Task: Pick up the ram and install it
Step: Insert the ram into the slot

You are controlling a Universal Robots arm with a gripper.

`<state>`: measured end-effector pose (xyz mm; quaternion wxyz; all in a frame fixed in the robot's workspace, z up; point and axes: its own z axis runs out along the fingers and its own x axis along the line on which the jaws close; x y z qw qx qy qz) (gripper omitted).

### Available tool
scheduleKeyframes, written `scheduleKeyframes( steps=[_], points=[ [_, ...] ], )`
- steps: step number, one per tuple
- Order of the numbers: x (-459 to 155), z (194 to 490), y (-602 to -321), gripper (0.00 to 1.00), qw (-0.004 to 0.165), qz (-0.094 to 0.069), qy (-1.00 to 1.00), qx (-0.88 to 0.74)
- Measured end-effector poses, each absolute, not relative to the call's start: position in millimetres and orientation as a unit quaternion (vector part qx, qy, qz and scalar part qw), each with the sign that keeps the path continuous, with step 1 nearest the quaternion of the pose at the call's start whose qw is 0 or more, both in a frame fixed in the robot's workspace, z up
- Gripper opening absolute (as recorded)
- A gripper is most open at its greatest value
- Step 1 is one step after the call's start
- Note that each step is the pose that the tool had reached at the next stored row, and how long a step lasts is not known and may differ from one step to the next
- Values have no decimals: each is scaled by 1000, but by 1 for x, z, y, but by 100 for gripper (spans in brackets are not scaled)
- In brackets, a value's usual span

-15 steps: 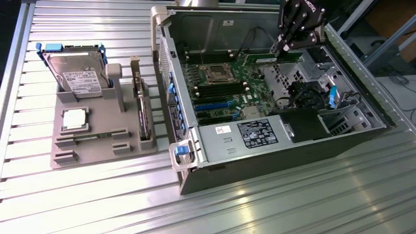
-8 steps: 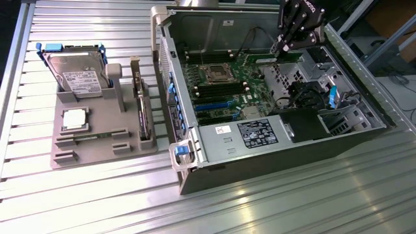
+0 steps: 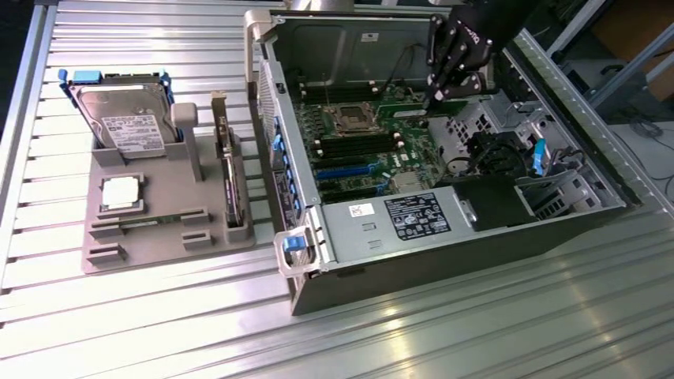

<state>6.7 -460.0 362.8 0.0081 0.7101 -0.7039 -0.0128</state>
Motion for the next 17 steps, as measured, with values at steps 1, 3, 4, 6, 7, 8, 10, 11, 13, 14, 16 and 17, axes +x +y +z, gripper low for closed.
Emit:
scheduleKeyframes(
  steps=[1,3,4,6,7,8,10,11,13,14,16,17],
  points=[
    [7,360,-460,12,8,-13,-704,710],
    [5,354,-459,12,8,-13,-704,710],
    [4,349,-457,12,8,-13,-704,710],
    [2,342,-451,12,8,-13,-704,710],
    [2,339,-449,12,8,-13,-704,710],
    [1,336,-448,12,8,-13,-704,710],
    [-1,331,-446,12,8,-13,-704,710],
    [-1,329,-445,12,8,-13,-704,710],
    [-3,323,-443,12,8,-13,-704,710],
    [-4,319,-442,12,8,-13,-704,710],
    [-6,315,-441,12,8,-13,-704,710],
    [-9,311,-439,12,8,-13,-704,710]
  ],
)
